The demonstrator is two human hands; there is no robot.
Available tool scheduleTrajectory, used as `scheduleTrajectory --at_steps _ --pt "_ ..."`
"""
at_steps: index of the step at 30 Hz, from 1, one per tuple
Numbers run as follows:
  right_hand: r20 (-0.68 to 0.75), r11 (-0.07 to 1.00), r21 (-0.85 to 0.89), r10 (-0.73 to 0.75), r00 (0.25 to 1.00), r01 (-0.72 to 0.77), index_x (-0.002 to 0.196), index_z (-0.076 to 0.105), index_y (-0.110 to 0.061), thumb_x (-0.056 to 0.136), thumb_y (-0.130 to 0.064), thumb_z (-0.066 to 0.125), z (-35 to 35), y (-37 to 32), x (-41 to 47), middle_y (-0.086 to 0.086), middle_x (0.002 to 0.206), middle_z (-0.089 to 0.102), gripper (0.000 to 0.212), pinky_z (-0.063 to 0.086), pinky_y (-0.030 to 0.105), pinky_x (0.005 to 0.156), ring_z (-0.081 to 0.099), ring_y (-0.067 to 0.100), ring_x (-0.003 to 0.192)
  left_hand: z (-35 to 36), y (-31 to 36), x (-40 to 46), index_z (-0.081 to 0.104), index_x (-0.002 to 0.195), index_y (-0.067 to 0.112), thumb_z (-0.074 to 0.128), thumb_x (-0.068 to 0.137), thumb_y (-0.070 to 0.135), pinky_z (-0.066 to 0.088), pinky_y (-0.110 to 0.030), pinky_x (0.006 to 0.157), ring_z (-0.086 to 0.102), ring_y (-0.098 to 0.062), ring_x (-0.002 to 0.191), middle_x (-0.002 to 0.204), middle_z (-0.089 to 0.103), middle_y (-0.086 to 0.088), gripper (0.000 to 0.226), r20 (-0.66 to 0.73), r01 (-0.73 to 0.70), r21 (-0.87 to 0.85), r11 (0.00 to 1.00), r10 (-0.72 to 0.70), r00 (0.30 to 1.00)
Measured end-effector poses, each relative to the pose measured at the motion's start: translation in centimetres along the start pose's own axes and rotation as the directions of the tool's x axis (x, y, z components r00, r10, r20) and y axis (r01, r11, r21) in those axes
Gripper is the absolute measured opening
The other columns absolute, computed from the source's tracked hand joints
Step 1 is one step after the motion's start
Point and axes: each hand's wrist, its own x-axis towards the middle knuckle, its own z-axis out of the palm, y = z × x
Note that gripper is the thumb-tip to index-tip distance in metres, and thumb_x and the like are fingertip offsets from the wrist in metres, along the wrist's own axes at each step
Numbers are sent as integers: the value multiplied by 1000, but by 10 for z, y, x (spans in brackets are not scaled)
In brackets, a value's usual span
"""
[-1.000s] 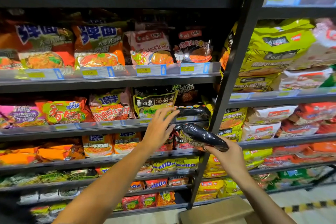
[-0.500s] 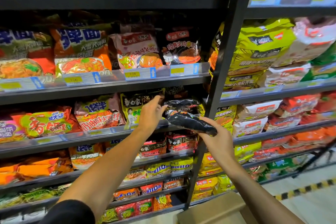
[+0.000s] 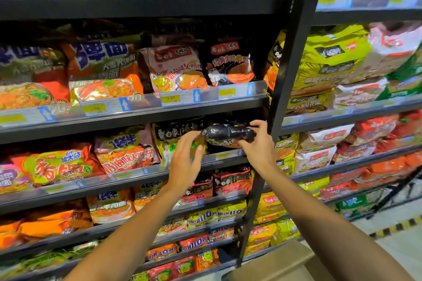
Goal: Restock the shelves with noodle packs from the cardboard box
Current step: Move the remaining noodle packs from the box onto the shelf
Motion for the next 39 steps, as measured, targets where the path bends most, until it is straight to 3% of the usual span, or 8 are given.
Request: scheduleTrajectory --at_steps 3,5,8,13,17,21,26,39 --pt "-49 994 50 97 994 -95 130 37 -24 82 -32 79 17 1 11 0 99 66 65 52 40 68 65 25 83 -7 -5 -10 45 144 24 52 101 23 33 -31 113 35 -12 139 145 39 6 44 25 46 114 992 -49 998" --pt "-69 988 92 133 989 -127 140 31 -23 82 -30 80 29 2 17 7 122 65 77 55 47 87 65 27 106 -13 -12 -16 41 147 28 51 101 28 24 -34 116 27 -18 144 152 31 2 47 84 8 249 969 -30 996" --pt "-152 993 25 119 981 -116 150 22 -22 87 -21 75 42 -1 17 5 157 34 82 50 46 101 51 28 131 -20 -23 -20 40 149 27 51 101 31 20 -46 119 18 -28 147 157 24 -4 49 176 -94 428 899 19 984" --pt "-330 955 -136 -294 897 262 151 33 -19 95 -9 60 50 8 -7 -2 161 23 63 28 42 120 12 9 150 -26 -34 -26 38 150 28 50 100 35 20 -57 119 9 -34 150 161 18 -8 51 266 -148 532 834 1 964" --pt "-268 820 -308 -562 783 483 145 47 -13 98 -6 57 61 38 -20 6 158 30 49 31 54 115 21 26 150 -24 -36 -28 30 153 31 48 101 39 13 -61 120 0 -34 152 163 12 -9 56 297 -124 562 818 -59 953" --pt "-144 698 -412 -685 714 586 142 53 -19 100 -12 57 65 63 -35 7 151 42 43 35 48 113 34 28 142 -23 -35 -28 31 152 31 48 100 40 11 -61 120 1 -37 152 163 13 -10 56 311 -150 599 787 -55 949" --pt "34 679 -444 -639 768 585 149 43 -24 100 -19 55 67 70 -44 7 158 32 51 31 48 116 25 29 148 -21 -35 -29 28 154 32 46 100 44 5 -62 121 -4 -39 152 165 9 -11 58 333 -160 645 747 -86 939" --pt "219 747 -434 -454 863 503 152 37 -24 101 -46 45 78 46 -18 8 166 3 56 19 51 122 -6 30 153 -19 -31 -21 15 157 35 38 101 52 -6 -57 120 -9 -41 151 166 0 -11 63 365 -128 693 709 -192 911"
